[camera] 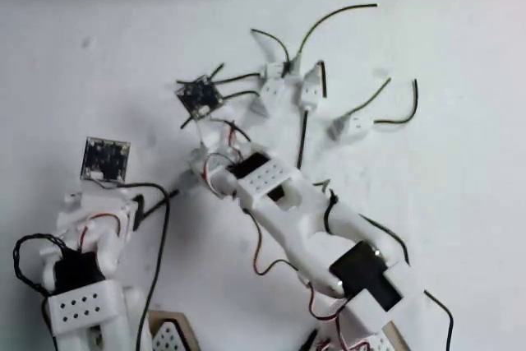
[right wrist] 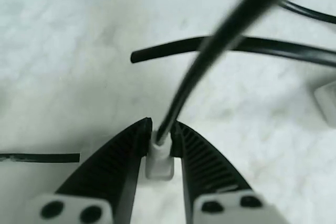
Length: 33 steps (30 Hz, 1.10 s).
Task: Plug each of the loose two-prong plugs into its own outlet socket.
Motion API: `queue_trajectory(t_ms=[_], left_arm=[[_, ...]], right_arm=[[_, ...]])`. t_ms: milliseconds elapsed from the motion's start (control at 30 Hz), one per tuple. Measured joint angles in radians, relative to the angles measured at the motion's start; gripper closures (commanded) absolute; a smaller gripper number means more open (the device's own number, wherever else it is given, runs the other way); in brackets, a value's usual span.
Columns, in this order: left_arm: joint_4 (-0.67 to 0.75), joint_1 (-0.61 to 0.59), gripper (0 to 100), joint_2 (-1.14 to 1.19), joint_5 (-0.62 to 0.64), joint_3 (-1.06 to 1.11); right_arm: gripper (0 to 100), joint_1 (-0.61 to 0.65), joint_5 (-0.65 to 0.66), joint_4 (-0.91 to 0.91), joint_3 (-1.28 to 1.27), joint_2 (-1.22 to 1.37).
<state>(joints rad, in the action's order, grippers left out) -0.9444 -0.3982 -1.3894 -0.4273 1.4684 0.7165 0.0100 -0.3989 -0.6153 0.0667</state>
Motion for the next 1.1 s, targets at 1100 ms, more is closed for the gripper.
queue_trajectory(t_ms=[1100], left_arm=[[0.0, 0.0, 74, 0.0, 0.0, 0.0]], right_arm=[[98.1, 0.002, 0.0, 0.321, -0.304, -0.15]])
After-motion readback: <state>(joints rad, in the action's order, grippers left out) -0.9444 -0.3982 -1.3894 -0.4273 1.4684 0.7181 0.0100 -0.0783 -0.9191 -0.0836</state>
